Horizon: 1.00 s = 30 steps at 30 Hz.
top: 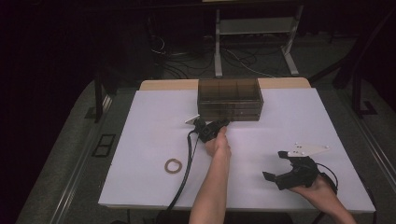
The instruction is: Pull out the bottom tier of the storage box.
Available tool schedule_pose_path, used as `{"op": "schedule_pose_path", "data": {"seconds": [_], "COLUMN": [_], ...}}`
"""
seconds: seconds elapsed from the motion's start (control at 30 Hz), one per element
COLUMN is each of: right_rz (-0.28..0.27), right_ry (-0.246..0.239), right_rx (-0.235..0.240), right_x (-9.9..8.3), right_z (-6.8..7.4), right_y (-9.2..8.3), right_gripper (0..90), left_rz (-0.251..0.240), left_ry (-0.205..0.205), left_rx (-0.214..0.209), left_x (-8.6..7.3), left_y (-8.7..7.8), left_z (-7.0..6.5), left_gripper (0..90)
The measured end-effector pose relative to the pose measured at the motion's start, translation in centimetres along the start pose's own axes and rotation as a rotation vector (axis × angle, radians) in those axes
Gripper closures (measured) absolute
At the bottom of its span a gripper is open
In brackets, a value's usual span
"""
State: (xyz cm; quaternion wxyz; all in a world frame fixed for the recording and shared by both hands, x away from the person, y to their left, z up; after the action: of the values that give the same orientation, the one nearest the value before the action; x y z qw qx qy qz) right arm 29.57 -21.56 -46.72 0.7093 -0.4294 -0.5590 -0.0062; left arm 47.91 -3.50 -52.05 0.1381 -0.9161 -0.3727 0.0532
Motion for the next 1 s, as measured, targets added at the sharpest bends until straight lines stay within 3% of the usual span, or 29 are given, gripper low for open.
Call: {"op": "schedule_pose_path", "data": {"seconds": [0.5, 1.0], "right_rz": [0.007, 0.01], "right_ry": [-0.005, -0.007], "right_rx": [0.002, 0.0], "right_x": [0.0, 0.0], "right_z": [0.2, 0.3], "right_y": [0.2, 0.2], "right_gripper": [0.1, 0.1], "left_rz": [-0.005, 0.0], "left_ry": [0.006, 0.011], "left_rx": [-0.005, -0.007], "left_x": [-1.3, -1.4], "left_y": [-1.2, -1.3], "left_z": [0.5, 0.5], "left_gripper": [79.7, 79.6]}}
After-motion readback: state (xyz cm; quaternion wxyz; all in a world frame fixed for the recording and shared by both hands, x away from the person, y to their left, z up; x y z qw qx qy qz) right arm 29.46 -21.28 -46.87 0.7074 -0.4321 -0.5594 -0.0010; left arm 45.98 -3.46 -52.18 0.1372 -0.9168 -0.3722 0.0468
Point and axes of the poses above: each handheld gripper's, and its own axes: y roughly forward along the jaws, x roughly out of its top, z roughly to its left, the point moved 8 cm from there along y, roughly forward along the jaws, and after that the axes turned 10 degrees about -y, right-handed, at the moved point
